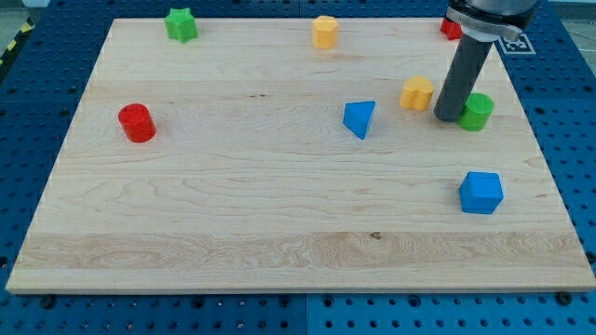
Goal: Slightly move the blue triangle to the center of the board
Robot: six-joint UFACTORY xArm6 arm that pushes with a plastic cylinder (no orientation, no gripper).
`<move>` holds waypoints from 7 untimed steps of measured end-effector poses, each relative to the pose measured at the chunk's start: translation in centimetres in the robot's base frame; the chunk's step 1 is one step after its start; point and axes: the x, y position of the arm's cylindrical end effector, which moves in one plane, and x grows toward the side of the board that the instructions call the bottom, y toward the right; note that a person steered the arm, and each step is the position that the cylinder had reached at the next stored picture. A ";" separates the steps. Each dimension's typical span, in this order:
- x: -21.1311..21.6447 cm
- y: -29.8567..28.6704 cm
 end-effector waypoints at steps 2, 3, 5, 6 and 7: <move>0.0 0.6; 0.0 0.9; 0.0 -3.0; 0.0 -4.7; 0.0 -4.7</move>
